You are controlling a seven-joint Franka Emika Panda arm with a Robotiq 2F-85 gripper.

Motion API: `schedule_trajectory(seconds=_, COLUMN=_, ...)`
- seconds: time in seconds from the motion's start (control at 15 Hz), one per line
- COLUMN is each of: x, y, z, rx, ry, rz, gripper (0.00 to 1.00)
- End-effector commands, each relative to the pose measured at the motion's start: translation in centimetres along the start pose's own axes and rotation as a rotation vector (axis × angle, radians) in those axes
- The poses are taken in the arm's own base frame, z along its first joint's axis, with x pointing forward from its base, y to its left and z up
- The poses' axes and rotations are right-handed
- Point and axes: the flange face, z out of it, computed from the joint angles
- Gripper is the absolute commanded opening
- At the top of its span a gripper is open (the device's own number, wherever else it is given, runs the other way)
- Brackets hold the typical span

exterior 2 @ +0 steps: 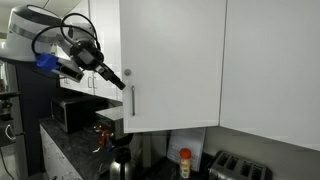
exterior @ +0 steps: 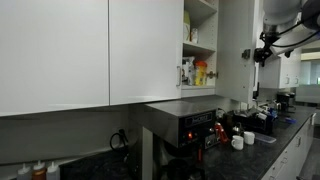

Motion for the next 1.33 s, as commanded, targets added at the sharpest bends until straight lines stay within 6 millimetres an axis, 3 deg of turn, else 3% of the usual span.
schedule_trajectory(seconds=0.0, x=0.9, y=0.5, z=-1.2, rx=0.047, ry=-0.142, rz=-0.05, gripper=1.0)
schedule_trajectory(seconds=0.53, x=1.3, y=0.3, z=-4.1, rx=0.075, ry=-0.336, rz=-0.119, gripper=1.0)
schedule_trajectory(seconds=1.27, x=1.6, y=0.6, z=-4.9, rx=0.058, ry=-0.376, rz=-0.127, gripper=1.0)
